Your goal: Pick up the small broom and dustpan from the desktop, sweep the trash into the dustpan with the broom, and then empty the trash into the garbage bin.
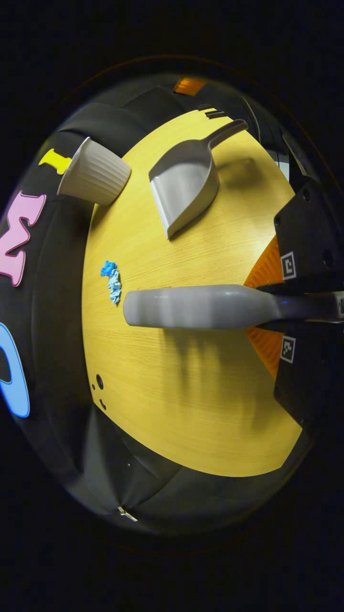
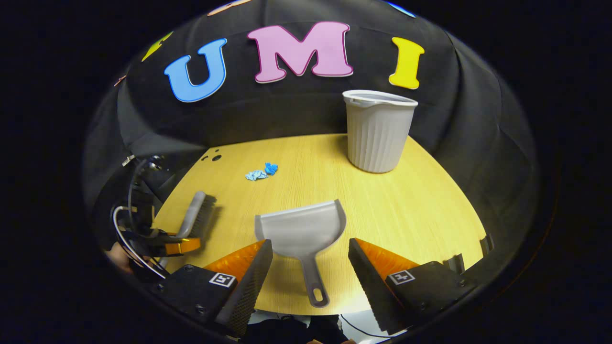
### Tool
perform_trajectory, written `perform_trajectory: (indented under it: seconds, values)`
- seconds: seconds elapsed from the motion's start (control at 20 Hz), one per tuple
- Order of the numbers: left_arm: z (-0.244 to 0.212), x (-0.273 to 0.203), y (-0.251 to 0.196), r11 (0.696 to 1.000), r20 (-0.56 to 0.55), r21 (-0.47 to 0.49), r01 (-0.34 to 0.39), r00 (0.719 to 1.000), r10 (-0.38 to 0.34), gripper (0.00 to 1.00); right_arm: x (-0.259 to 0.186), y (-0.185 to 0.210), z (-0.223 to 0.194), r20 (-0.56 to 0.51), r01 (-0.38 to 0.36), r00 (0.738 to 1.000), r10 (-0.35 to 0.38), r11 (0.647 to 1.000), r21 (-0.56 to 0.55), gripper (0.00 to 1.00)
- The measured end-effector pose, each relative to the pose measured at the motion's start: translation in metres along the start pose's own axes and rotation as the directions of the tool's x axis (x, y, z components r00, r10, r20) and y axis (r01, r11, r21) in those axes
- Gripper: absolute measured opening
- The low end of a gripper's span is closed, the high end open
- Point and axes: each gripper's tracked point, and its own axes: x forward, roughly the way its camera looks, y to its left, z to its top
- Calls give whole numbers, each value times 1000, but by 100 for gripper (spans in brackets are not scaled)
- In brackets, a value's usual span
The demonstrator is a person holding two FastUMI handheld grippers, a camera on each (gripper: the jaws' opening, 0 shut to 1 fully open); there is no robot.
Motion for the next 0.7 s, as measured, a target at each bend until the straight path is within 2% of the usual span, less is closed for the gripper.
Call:
perform_trajectory:
  seconds: [0.05,0.3,0.4,0.55,0.6,0.7]
  values:
    - [1,-5,0,1000,11,-11,9,1000,-8,28,5,-1,-10,-36,10,999,-10,1000,0,99]
    - [-5,-25,4,999,27,-32,34,999,-33,28,47,-6,-56,-190,40,981,-38,999,7,100]
    - [-10,-30,11,999,26,-27,19,999,-19,24,62,-8,-73,-247,43,968,-47,999,-22,100]
    - [-18,-39,19,999,18,-40,-1,1000,2,31,79,-7,-94,-315,31,947,-57,996,-87,99]
    - [-21,-41,22,999,13,-43,-8,1000,8,28,85,-7,-98,-322,26,945,-60,994,-109,99]
    - [-22,-44,26,998,8,-49,-31,999,31,28,96,-7,-101,-333,14,941,-62,989,-144,99]
